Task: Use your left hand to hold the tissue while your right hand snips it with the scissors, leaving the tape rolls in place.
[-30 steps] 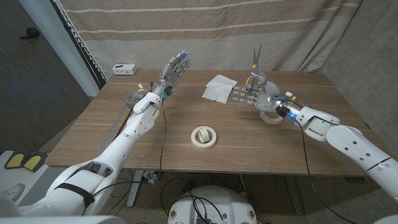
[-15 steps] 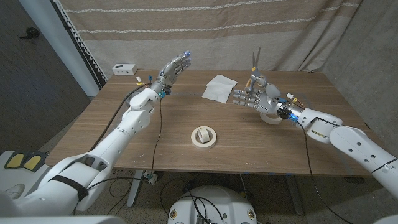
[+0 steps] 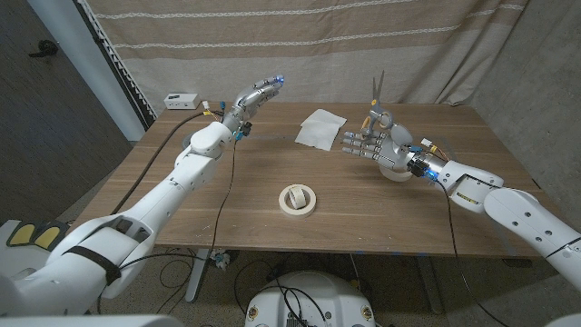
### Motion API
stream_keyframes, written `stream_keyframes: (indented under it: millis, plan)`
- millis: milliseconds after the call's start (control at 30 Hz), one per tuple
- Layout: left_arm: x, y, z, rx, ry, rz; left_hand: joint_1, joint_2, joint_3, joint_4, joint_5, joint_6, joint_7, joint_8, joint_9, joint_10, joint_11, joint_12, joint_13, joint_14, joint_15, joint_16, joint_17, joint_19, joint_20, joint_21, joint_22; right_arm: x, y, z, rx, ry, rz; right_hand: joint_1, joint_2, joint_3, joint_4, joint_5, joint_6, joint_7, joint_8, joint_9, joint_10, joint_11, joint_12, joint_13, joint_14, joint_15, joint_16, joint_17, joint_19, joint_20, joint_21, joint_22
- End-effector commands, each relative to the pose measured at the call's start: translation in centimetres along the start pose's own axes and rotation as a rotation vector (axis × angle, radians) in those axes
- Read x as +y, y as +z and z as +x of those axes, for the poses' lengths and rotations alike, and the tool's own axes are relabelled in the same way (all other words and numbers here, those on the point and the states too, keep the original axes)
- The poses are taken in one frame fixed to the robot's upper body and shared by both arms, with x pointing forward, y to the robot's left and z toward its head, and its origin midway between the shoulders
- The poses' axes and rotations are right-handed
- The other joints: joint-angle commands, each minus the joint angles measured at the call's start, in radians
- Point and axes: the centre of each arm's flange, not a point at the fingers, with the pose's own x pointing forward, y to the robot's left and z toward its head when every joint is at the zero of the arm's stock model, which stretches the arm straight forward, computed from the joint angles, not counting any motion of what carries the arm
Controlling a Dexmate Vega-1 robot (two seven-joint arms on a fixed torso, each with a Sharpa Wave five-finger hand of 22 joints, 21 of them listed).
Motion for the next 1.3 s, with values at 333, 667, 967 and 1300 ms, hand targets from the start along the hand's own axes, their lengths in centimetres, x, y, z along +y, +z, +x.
stream_keyframes:
  millis: [333, 667, 967, 1300]
  plan:
    - [-1.0, 0.2, 2.0, -0.026, -0.001, 0.345, 0.010, 0.000, 0.003, -0.014, 0.012, -0.008, -0.004, 0.015, 0.005, 0.021, 0.000, 0.015, 0.003, 0.009, -0.170, 0.013, 0.001, 0.005, -0.038, 0.003, 0.001, 0.0, -0.1, -0.7, -0.012, -0.010, -0.001, -0.003, 0.014, -0.017, 0.002, 0.004, 0.003, 0.001, 0.012, 0.004, 0.018, 0.000, -0.003, 0.002, 0.014, -0.007, -0.004, 0.003, 0.021, -0.001, -0.016, 0.004]
    - [-1.6, -0.8, 3.0, 0.006, -0.070, 0.450, 0.021, -0.009, -0.003, -0.019, 0.022, -0.183, 0.002, -0.004, -0.002, 0.006, 0.000, 0.009, 0.001, -0.018, -0.169, 0.008, 0.000, -0.005, -0.037, 0.000, -0.001, 0.3, -0.5, -0.9, 0.021, -0.001, 0.000, -0.002, 0.019, -0.027, 0.000, 0.003, 0.005, 0.003, 0.014, -0.004, 0.019, 0.001, -0.008, 0.001, 0.015, -0.006, -0.007, 0.004, 0.028, -0.001, -0.030, 0.005]
    - [-1.9, -0.7, 3.2, 0.010, -0.121, 0.521, 0.022, -0.009, -0.005, -0.019, 0.030, -0.184, 0.041, 0.007, -0.002, -0.037, 0.001, -0.001, 0.000, -0.048, -0.169, 0.004, 0.000, -0.019, -0.034, -0.002, -0.001, 0.4, -0.6, -1.1, 0.052, 0.006, 0.002, -0.002, 0.022, -0.033, 0.000, 0.003, -0.001, 0.004, 0.018, 0.001, 0.016, 0.005, -0.011, 0.002, 0.015, -0.005, -0.010, 0.004, 0.032, -0.001, -0.040, 0.005]
    - [-2.5, -0.4, 3.4, 0.010, -0.158, 0.638, 0.021, -0.011, -0.010, -0.018, 0.037, -0.199, 0.044, 0.016, -0.002, -0.068, 0.001, -0.004, 0.000, -0.090, -0.162, -0.001, 0.000, -0.036, -0.026, -0.006, -0.002, 0.6, -0.6, -1.2, 0.061, 0.018, 0.006, 0.003, 0.028, -0.036, -0.003, 0.003, -0.006, 0.007, 0.020, 0.000, 0.015, 0.007, -0.014, 0.002, 0.015, -0.002, -0.011, 0.004, 0.038, -0.001, -0.048, 0.005]
